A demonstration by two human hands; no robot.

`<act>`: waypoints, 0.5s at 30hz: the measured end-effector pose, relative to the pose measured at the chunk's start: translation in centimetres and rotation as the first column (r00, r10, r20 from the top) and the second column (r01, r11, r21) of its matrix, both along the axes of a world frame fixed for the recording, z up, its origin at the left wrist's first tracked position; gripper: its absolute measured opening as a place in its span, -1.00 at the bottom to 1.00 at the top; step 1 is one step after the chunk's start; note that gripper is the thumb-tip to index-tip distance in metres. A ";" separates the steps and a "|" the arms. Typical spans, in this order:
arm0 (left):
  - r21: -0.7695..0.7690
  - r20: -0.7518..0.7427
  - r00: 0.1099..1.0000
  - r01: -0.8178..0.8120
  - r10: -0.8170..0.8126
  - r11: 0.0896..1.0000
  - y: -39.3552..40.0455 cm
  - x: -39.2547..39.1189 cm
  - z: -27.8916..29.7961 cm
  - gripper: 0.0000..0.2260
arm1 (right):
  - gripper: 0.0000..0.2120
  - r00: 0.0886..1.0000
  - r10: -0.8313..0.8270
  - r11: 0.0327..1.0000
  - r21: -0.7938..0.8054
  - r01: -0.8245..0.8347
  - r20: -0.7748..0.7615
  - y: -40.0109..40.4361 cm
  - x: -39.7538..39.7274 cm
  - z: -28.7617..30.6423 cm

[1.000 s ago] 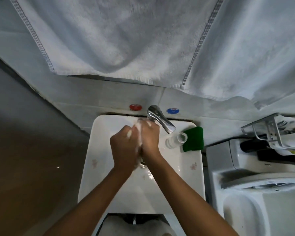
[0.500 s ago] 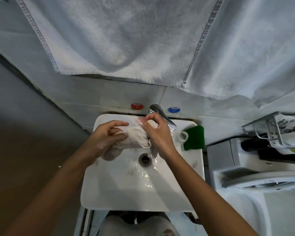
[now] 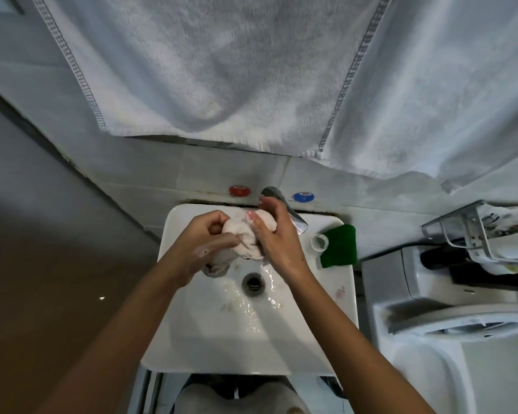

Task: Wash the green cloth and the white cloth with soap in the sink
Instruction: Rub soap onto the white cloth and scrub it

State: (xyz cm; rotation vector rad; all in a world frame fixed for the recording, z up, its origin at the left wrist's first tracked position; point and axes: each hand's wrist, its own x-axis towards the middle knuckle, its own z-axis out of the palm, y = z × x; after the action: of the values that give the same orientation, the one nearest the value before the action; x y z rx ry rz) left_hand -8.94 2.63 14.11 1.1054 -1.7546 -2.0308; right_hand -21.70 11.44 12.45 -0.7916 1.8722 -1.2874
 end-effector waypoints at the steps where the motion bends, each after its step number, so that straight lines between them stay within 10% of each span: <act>1: -0.001 -0.032 0.999 -0.028 0.028 1.000 0.1 0.1 0.0 -0.82 | -0.46 0.999 -0.026 0.999 -0.023 0.026 0.019 0.6 0.4 -0.3; 7: 0.020 -0.181 0.966 -0.186 0.187 0.982 1.3 0.7 0.9 -0.80 | -0.68 0.959 -0.276 0.959 -0.088 0.270 -0.065 4.2 3.8 -0.7; 12: 0.015 -0.211 0.958 -0.197 0.195 0.980 2.5 0.8 0.8 -0.82 | -0.76 0.880 -0.063 0.998 0.057 0.041 0.471 3.5 4.2 0.8; 15: 0.011 -0.167 0.961 -0.221 0.220 0.975 2.6 1.2 0.7 -0.80 | -0.74 0.889 -0.164 0.985 0.014 0.174 0.428 3.1 4.0 0.8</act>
State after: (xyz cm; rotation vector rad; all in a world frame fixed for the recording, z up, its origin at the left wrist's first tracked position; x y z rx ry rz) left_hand -7.74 5.24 14.78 1.0424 -1.4857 -1.9195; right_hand -17.67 14.57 13.24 -0.3203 1.5929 -1.4578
